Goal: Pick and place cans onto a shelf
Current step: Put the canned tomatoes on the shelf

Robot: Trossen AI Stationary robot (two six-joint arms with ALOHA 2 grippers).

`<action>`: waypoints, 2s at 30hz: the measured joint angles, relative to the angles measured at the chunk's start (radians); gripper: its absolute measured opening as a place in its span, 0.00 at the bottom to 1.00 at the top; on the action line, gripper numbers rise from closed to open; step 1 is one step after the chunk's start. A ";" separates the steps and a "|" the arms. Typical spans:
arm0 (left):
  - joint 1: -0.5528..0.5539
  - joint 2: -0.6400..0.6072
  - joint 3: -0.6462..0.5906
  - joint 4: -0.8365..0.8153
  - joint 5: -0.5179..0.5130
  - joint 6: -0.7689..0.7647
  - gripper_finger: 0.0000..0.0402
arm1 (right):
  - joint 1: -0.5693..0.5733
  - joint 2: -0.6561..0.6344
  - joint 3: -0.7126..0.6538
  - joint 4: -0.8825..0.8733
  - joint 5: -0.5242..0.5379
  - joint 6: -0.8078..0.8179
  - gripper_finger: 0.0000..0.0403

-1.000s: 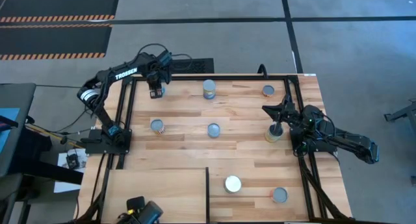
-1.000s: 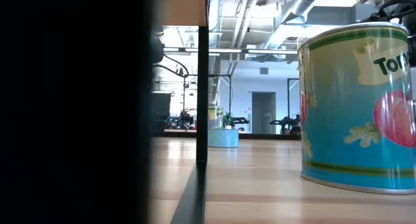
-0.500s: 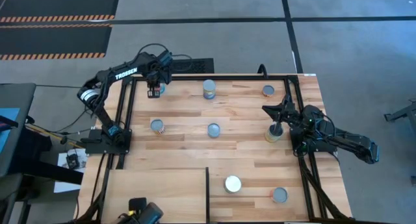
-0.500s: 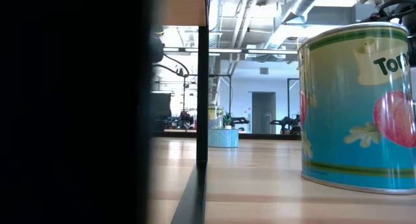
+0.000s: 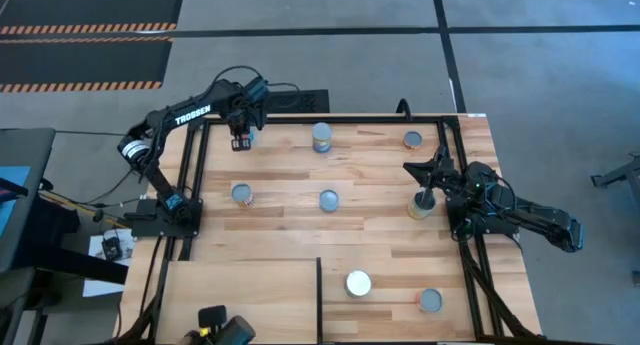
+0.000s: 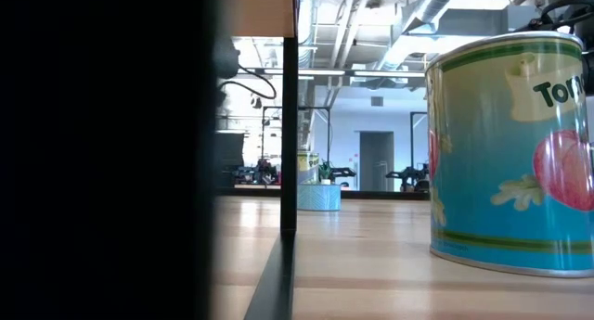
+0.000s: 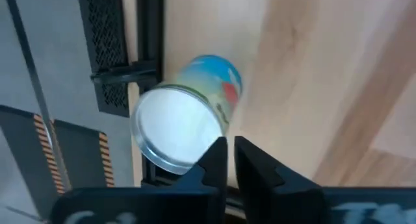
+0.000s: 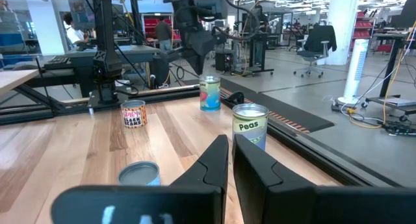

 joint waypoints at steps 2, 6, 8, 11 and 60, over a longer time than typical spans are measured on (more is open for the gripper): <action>0.011 0.005 0.000 0.014 0.023 -0.001 0.12 | 0.000 0.000 0.000 0.000 0.000 0.000 0.12; 0.037 0.038 -0.009 0.019 0.030 -0.002 0.25 | 0.000 0.000 0.000 0.000 0.000 0.000 0.12; 0.046 0.066 -0.013 0.019 0.022 0.004 0.30 | 0.000 0.000 0.000 0.001 0.000 0.000 0.12; 0.051 0.067 -0.006 0.051 0.003 0.010 0.33 | 0.000 0.000 0.000 0.001 0.000 0.000 0.12; -0.107 -0.083 -0.006 -0.138 0.159 -0.076 0.00 | 0.000 0.000 0.000 0.002 0.000 0.000 0.12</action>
